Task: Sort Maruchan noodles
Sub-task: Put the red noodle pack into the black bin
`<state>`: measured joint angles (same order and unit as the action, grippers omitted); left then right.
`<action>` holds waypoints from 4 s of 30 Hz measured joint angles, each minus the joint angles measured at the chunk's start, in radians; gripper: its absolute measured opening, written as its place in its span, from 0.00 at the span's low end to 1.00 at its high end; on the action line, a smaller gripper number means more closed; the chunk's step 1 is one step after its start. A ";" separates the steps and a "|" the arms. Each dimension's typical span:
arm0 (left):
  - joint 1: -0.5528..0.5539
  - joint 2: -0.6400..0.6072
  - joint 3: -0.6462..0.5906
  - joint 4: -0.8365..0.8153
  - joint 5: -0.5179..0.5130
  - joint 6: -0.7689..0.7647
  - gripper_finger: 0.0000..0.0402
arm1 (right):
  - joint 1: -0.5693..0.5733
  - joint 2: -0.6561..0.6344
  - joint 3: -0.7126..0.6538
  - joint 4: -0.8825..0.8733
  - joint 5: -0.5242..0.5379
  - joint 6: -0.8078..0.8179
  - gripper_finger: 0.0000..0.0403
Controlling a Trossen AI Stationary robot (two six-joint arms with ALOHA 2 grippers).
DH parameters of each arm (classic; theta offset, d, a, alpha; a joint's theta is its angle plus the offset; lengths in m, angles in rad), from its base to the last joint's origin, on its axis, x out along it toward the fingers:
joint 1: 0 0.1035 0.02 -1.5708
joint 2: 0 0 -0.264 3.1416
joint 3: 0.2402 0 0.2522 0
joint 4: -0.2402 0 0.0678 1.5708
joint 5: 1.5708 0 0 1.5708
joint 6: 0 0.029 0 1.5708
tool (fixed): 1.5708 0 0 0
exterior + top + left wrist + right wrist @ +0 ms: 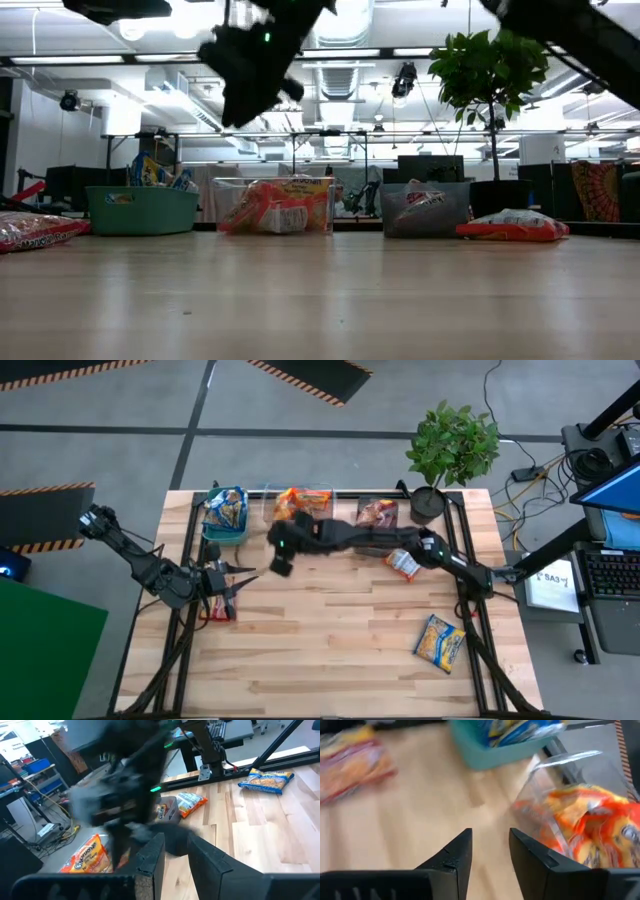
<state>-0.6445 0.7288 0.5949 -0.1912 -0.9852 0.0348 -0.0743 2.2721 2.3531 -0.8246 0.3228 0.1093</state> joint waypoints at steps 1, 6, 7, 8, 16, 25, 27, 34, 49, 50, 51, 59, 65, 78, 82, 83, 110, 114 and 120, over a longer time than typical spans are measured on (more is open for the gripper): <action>0.000 0.000 0.000 0.000 0.000 -0.002 0.17 | 0.020 -0.007 0.000 -0.028 0.009 -0.003 0.28; 0.000 0.001 0.000 0.001 0.000 -0.011 0.17 | 0.108 -0.031 0.000 -0.189 0.018 0.014 0.25; 0.000 0.001 0.000 0.003 0.000 -0.013 0.17 | 0.123 -0.033 0.000 -0.224 0.019 0.031 0.24; 0.000 0.001 0.000 0.005 0.000 -0.016 0.17 | 0.139 -0.034 0.000 -0.249 0.019 0.050 0.24; 0.000 0.001 0.000 0.005 0.001 -0.069 0.17 | 0.249 -0.035 -0.008 -0.307 0.022 0.126 0.20; 0.000 0.008 0.000 -0.010 0.140 -0.208 0.16 | 0.366 -0.051 -0.009 -0.435 0.182 0.123 0.16; 0.000 0.015 0.006 -0.037 0.140 -0.259 0.16 | 0.381 -0.058 -0.010 -0.435 0.190 0.105 0.15; 0.000 0.089 0.026 -0.245 0.169 -0.683 0.12 | 0.441 -0.106 -0.042 -0.426 0.253 -0.001 0.13; 0.016 0.431 0.026 -0.835 0.570 -1.689 0.11 | 0.450 -0.538 -0.735 0.005 0.253 -0.018 0.13; 0.020 0.446 0.027 -0.847 0.574 -1.707 0.11 | 0.450 -0.576 -0.793 0.074 0.253 -0.029 0.13; 0.025 0.461 0.027 -0.865 0.576 -1.722 0.11 | 0.450 -0.612 -0.846 0.142 0.252 -0.047 0.13; 0.076 0.603 0.027 -0.878 0.607 -1.703 0.11 | 0.450 -0.847 -1.211 0.576 0.240 -0.108 0.13; 0.093 0.705 0.030 -0.875 0.626 -1.702 0.11 | 0.450 -0.961 -1.404 0.775 0.219 -0.103 0.13; 0.133 0.784 0.183 -0.381 0.298 -1.294 0.11 | 0.449 -1.026 -1.520 0.893 0.220 -0.102 0.13; 0.172 0.787 0.293 -0.201 0.244 -0.820 0.11 | 0.447 -1.021 -1.520 0.899 0.220 -0.097 0.13; 0.181 0.787 0.323 -0.202 0.248 -0.740 0.11 | 0.447 -1.020 -1.520 0.907 0.220 -0.094 0.13; 0.207 0.782 0.159 -0.559 0.728 -0.728 0.10 | 0.444 -1.012 -1.521 0.911 0.226 -0.086 0.13; 0.234 0.787 0.143 -0.415 0.609 -0.708 0.10 | 0.433 -1.011 -1.522 0.911 0.225 -0.083 0.13; 0.328 0.789 0.188 -0.120 0.373 -0.449 0.10 | 0.391 -1.011 -1.522 0.911 0.225 -0.035 0.13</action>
<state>-0.3168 1.5173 0.7826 -0.3116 -0.6117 -0.4138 0.3171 1.2610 0.8307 0.0867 0.5475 0.0747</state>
